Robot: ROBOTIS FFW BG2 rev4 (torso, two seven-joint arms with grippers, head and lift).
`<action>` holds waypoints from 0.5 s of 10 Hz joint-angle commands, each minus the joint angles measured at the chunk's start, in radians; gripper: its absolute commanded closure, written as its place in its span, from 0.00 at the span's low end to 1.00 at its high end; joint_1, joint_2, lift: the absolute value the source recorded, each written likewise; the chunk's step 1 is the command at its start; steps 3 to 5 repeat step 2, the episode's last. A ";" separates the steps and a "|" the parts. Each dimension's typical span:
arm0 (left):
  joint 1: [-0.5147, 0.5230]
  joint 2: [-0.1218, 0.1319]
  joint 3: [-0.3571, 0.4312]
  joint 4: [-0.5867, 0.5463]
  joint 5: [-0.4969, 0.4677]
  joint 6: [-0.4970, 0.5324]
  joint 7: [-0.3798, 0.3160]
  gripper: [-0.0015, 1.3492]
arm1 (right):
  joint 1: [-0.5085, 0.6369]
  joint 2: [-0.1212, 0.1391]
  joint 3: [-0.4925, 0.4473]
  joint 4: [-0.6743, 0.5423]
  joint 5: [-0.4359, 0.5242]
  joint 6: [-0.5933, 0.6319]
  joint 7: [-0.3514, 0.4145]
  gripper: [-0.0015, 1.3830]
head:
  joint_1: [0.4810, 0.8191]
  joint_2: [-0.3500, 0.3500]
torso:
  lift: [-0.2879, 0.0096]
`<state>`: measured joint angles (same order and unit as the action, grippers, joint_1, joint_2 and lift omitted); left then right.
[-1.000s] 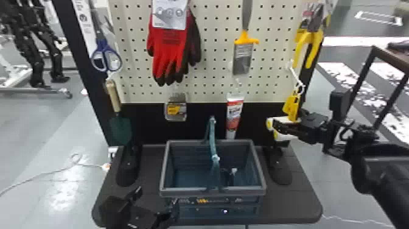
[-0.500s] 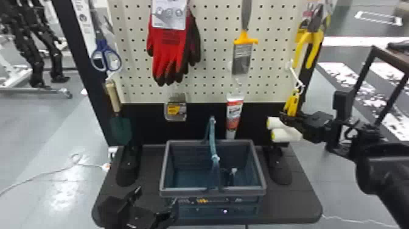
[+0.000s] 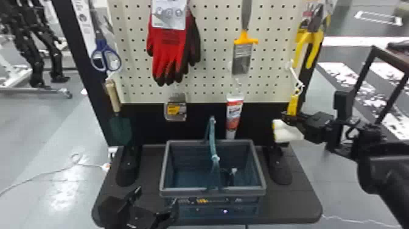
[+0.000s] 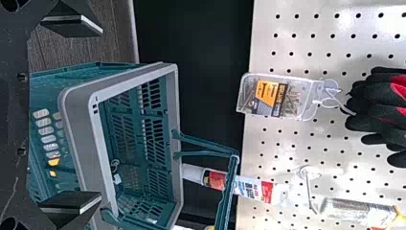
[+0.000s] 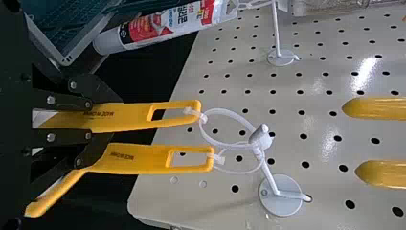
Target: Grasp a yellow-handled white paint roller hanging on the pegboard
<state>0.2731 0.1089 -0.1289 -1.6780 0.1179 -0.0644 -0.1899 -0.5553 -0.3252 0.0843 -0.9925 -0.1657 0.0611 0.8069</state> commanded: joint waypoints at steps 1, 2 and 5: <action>0.000 0.000 0.000 0.000 0.000 0.000 0.001 0.08 | 0.000 0.000 0.000 0.000 0.000 0.000 0.002 0.93 | 0.20 0.50 | 0.63; 0.000 0.000 0.000 0.001 0.000 0.000 0.000 0.08 | 0.002 0.000 0.000 0.000 0.000 0.002 0.002 0.93 | 0.20 0.50 | 0.63; 0.000 0.000 0.000 0.001 0.000 0.000 0.000 0.08 | 0.002 0.000 0.000 0.000 0.000 0.002 0.002 0.93 | 0.20 0.50 | 0.63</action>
